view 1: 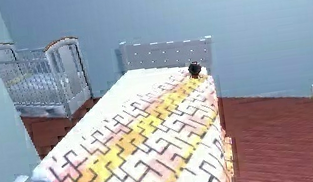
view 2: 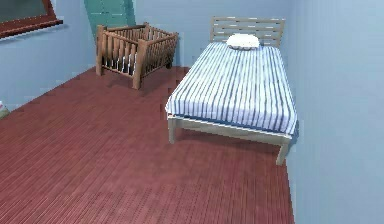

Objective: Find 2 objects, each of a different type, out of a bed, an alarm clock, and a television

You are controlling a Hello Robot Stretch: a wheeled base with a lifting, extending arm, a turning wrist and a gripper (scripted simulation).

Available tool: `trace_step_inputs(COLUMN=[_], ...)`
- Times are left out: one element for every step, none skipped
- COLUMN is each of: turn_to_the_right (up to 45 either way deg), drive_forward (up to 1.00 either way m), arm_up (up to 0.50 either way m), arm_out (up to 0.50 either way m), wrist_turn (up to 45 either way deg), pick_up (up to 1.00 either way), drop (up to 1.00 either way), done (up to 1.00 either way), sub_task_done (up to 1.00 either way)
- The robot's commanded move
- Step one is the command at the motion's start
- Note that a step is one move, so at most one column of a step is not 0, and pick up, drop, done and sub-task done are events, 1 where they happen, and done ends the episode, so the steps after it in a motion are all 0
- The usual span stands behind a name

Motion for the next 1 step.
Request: trace_step_inputs(turn_to_the_right=[0.0], drive_forward=[0.00], arm_up=[0.00], arm_out=[0.00], wrist_turn=[0.0], pick_up=[0.00], drop=[0.00], done=[1.00], sub_task_done=[0.00])
